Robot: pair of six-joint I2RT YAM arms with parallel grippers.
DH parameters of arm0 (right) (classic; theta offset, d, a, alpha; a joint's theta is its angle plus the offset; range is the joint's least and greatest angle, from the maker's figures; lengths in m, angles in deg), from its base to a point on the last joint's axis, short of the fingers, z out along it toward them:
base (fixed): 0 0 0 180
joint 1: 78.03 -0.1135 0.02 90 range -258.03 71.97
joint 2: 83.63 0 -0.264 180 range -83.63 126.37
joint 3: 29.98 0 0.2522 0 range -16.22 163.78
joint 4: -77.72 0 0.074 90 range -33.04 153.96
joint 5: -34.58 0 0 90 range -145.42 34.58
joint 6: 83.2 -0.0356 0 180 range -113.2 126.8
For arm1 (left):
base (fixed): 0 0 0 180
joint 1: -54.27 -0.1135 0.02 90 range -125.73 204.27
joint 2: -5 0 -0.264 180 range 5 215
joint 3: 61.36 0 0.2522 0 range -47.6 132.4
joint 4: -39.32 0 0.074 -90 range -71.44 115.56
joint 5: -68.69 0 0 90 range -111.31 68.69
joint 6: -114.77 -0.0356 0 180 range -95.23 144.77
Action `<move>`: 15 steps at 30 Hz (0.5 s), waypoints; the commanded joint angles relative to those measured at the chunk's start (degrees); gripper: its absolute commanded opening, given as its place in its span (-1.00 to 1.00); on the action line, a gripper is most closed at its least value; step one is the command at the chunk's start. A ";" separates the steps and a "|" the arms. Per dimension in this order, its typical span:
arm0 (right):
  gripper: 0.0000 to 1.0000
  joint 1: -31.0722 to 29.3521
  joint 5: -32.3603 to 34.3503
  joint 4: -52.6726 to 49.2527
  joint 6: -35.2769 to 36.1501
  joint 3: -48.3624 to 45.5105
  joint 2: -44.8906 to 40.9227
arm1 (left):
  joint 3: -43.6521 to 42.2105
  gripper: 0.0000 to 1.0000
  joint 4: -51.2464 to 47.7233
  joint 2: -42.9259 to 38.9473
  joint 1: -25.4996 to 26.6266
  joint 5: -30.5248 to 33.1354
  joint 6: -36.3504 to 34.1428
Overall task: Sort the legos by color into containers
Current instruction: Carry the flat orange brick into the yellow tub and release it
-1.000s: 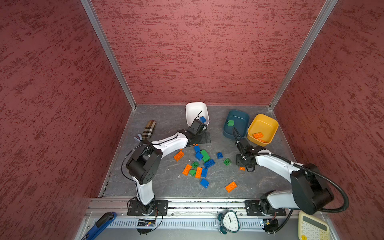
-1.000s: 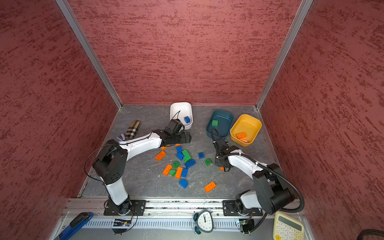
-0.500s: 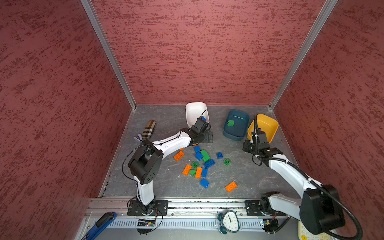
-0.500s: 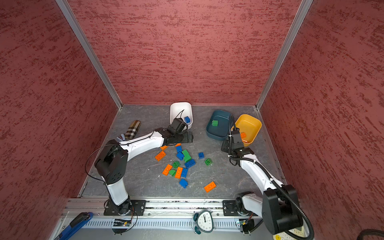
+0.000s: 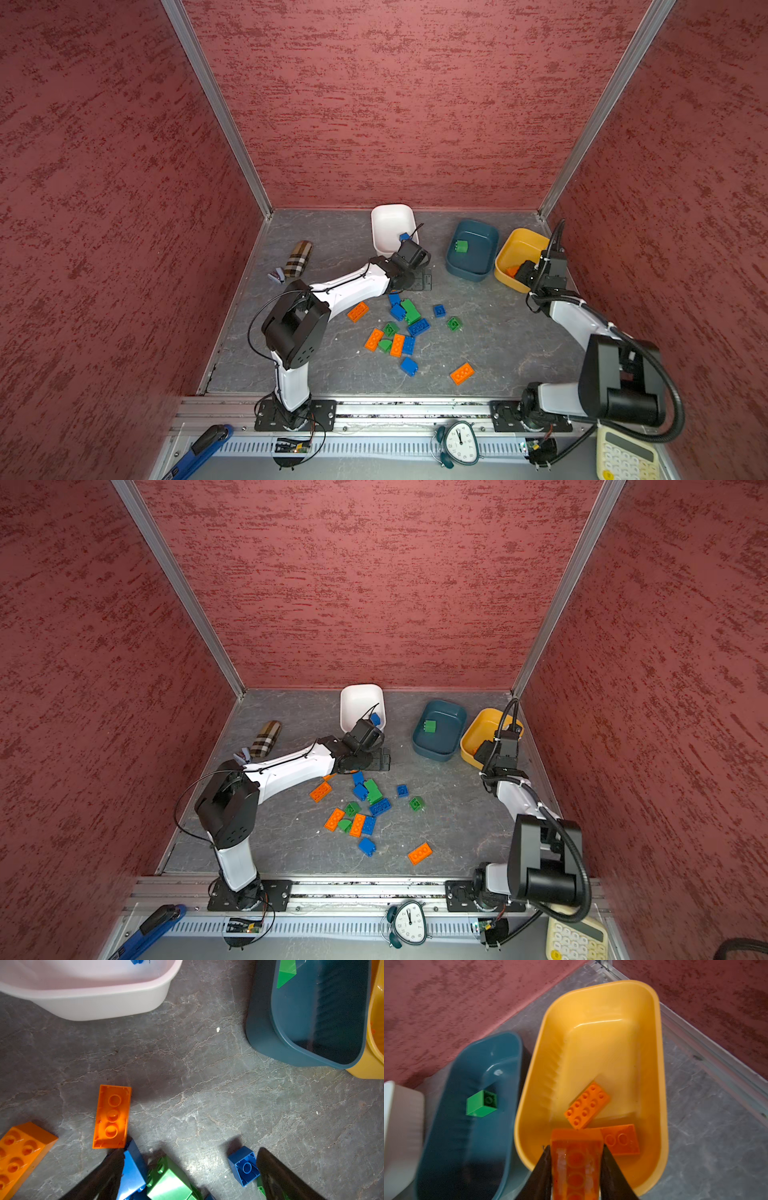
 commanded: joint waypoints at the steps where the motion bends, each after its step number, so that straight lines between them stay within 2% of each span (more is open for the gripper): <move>1: -0.38 1.78 0.98 3.19 2.77 5.13 4.87 | 0.11 0.99 -1.25 0.04 0.33 1.24 0.13; 8: -0.23 2.84 7.06 -3.10 6.17 15.62 16.50 | -0.92 0.99 -4.01 0.31 0.62 1.80 1.96; 12: 0.06 2.81 7.78 -5.81 7.16 20.37 20.27 | -0.91 0.99 -5.71 1.13 0.81 1.97 2.60; 15: 0.26 2.81 5.05 -8.04 7.71 22.64 20.89 | 0.03 0.99 -6.94 2.21 1.03 2.02 2.35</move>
